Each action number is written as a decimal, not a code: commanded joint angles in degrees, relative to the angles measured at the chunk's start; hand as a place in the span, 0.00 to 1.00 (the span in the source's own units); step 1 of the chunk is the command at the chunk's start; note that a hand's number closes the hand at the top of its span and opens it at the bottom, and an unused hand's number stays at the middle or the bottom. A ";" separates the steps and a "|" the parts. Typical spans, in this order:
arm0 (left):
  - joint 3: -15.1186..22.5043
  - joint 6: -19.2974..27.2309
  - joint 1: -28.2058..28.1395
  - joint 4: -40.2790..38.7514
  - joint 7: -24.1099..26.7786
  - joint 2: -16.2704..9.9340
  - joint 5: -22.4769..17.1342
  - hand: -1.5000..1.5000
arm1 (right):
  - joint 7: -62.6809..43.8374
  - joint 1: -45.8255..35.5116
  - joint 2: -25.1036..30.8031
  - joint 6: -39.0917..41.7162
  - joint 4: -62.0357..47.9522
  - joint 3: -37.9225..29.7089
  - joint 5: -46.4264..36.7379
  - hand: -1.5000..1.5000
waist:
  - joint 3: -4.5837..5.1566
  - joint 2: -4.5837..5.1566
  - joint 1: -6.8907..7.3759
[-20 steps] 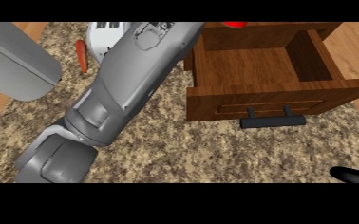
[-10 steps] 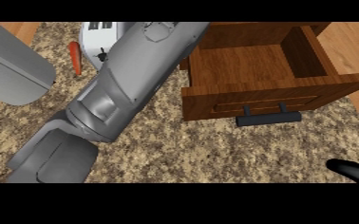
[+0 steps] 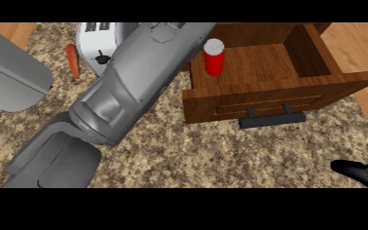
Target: Pick up the can, place it into the drawer and close the drawer
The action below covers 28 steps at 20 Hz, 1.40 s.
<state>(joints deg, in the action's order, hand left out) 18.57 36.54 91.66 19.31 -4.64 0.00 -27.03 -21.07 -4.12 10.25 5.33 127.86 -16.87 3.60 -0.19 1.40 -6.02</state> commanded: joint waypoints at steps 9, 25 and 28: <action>-1.71 0.99 2.26 -1.13 2.45 0.00 -6.22 0.00 | 6.66 -4.82 6.59 2.84 -3.22 6.55 -15.64 0.00 | 0.07 0.34 1.10; -1.18 -0.56 2.13 -3.30 5.96 0.00 -6.72 0.00 | 17.59 -18.07 7.22 -6.09 -33.39 22.25 -45.86 0.00 | 0.11 -0.36 5.31; -1.06 -0.39 3.44 -3.53 3.17 -0.27 -5.99 0.00 | 17.37 -21.64 6.56 -9.05 -40.58 23.92 -51.67 0.00 | 0.13 -0.64 6.27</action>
<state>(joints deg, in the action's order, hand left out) 17.34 36.33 93.99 16.50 0.43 -0.08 -33.94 -4.86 -21.97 17.33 -0.72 95.18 5.03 -42.18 -0.08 1.11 -0.67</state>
